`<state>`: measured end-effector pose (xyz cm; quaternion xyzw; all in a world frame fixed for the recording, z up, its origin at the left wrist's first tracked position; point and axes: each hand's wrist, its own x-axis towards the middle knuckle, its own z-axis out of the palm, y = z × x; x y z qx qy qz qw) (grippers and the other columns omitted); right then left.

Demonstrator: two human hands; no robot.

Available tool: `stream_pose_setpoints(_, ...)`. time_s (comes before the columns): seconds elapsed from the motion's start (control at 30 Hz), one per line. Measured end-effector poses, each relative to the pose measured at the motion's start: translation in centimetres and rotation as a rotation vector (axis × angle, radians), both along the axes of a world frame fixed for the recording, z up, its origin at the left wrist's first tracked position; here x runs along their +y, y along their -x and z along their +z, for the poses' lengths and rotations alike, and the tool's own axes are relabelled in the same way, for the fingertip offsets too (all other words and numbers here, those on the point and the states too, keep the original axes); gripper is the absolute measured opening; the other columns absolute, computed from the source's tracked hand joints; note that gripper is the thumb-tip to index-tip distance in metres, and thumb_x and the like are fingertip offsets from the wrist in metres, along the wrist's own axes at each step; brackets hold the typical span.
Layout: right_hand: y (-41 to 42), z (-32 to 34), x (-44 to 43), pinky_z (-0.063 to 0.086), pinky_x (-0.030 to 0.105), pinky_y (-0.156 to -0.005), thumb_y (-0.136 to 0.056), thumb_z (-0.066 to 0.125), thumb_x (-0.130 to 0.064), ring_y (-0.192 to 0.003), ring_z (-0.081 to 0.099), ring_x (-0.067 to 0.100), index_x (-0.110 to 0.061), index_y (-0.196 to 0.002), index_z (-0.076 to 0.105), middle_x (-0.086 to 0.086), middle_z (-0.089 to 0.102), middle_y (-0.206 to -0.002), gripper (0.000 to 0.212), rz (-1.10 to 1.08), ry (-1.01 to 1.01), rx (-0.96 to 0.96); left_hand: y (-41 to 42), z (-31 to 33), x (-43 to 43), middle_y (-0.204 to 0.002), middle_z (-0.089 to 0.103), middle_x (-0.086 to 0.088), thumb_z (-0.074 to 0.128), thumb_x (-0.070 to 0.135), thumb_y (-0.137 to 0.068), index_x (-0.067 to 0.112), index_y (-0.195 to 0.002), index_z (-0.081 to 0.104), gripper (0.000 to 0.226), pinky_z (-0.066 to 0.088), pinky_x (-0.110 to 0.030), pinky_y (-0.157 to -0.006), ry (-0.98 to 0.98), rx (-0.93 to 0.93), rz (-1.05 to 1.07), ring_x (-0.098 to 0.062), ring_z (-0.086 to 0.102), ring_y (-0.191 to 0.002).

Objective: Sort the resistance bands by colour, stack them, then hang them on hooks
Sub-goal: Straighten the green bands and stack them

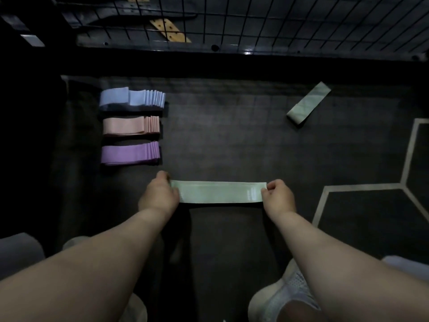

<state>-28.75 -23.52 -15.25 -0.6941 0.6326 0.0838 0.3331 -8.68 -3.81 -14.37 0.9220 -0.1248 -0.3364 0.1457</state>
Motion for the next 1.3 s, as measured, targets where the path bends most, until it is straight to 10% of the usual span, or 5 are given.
stream_pose_setpoints(0.23,0.3,0.5,0.9,0.031,0.039,-0.11,-0.085,0.068,-0.037,-0.131,0.037,0.029,-0.016,-0.141,0.044,0.009,0.039,-0.141,0.064,0.485,0.222,0.112,0.8,-1.0,0.2,-0.128,0.052,-0.018,0.072,0.03,-0.074,0.009,-0.118,0.059,0.05,0.043,-0.043,-0.094,-0.05,-0.415,-0.648,-0.037,0.05,-0.114)
stream_pose_setpoints(0.37,0.0,-0.2,0.3,0.015,0.035,-0.119,-0.079,0.075,-0.044,-0.146,0.019,0.022,-0.02,-0.156,0.018,0.001,0.022,-0.157,0.099,0.904,0.13,0.268,1.0,-1.4,-0.1,-0.161,0.018,-0.009,0.061,0.043,-0.087,0.015,-0.156,0.016,0.087,0.006,-0.038,-0.121,-0.172,-0.305,-0.961,-0.028,0.016,-0.149)
stream_pose_setpoints(0.73,-1.4,-0.9,-0.7,0.026,0.038,-0.108,-0.089,0.061,-0.04,-0.127,0.043,0.022,-0.027,-0.139,0.041,-0.001,0.044,-0.135,0.055,1.028,0.219,0.29,-0.2,-2.4,-1.5,-0.13,0.047,-0.003,0.052,0.024,-0.092,0.021,-0.136,0.04,0.046,0.029,-0.035,-0.106,-0.196,-0.344,-0.917,-0.024,0.046,-0.122)
stream_pose_setpoints(0.9,-2.0,-0.8,-0.2,0.017,0.037,-0.116,-0.082,0.068,-0.048,-0.141,0.027,0.022,-0.022,-0.154,0.022,0.002,0.03,-0.151,0.089,1.092,0.214,0.245,0.3,-2.5,-1.9,-0.146,0.033,-0.006,0.062,0.039,-0.082,0.018,-0.151,0.024,0.081,0.017,-0.038,-0.117,-0.171,-0.314,-0.903,-0.027,0.033,-0.135)
stream_pose_setpoints(1.3,-3.2,-1.8,0.9,0.025,0.036,-0.112,-0.088,0.066,-0.034,-0.134,0.036,0.024,-0.024,-0.151,0.03,0.002,0.036,-0.145,0.074,1.067,0.159,0.139,1.0,-3.6,-2.5,-0.131,0.046,-0.004,0.057,0.029,-0.088,0.018,-0.138,0.038,0.054,0.033,-0.036,-0.103,-0.107,-0.333,-0.931,-0.026,0.046,-0.12)
